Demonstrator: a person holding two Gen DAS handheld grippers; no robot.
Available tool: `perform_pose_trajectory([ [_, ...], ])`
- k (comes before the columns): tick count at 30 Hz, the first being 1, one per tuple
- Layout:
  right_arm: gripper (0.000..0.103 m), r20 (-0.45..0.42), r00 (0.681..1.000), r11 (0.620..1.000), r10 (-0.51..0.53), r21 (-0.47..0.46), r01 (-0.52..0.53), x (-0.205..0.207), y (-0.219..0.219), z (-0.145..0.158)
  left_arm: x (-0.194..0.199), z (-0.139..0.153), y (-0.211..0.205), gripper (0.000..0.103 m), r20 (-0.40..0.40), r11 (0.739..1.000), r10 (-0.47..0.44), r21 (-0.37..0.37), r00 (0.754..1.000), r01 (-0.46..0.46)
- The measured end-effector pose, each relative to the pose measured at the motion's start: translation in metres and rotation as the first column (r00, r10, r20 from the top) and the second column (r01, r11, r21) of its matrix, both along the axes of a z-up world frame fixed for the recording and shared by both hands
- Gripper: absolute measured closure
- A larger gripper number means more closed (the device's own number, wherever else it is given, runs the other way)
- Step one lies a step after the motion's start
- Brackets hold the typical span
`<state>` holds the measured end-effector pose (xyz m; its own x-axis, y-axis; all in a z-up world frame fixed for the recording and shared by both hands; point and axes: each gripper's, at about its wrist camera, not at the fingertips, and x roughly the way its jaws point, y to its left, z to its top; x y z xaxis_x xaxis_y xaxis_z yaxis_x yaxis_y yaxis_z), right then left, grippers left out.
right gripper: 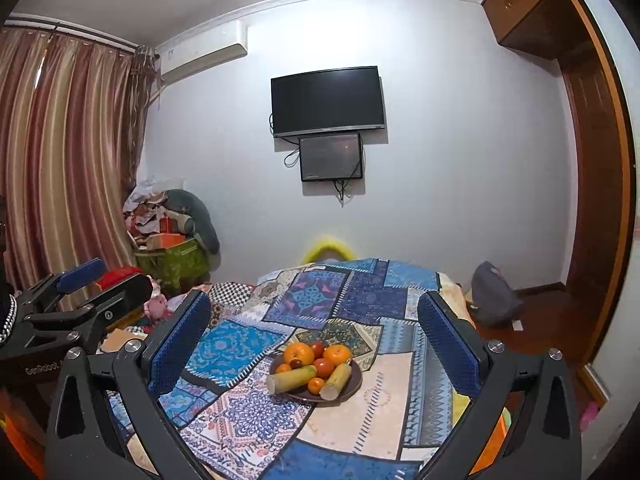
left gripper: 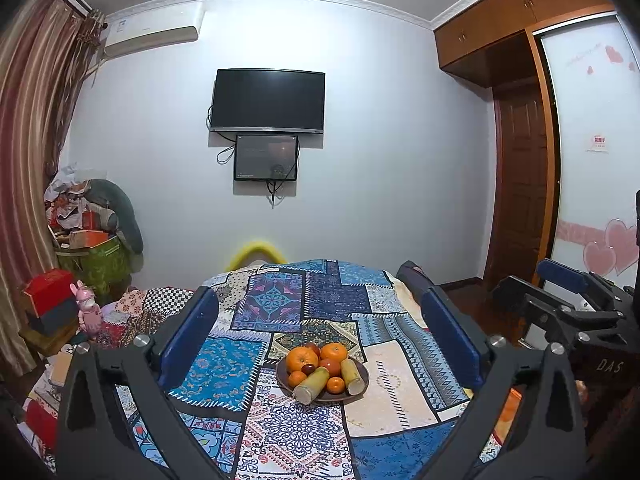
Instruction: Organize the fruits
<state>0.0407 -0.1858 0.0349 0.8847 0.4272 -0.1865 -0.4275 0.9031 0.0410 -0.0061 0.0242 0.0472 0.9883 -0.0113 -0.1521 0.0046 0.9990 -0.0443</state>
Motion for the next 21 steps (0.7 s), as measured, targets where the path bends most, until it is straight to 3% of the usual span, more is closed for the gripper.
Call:
perform_pose_trajectory([
  [21, 0.000, 0.013, 1.000, 1.000, -0.029, 0.009, 0.029, -0.0043, -0.0037, 0.0035, 0.0038, -0.0008, -0.0024, 0.000, -0.016, 1.000, -0.031, -0.002, 0.999, 0.031],
])
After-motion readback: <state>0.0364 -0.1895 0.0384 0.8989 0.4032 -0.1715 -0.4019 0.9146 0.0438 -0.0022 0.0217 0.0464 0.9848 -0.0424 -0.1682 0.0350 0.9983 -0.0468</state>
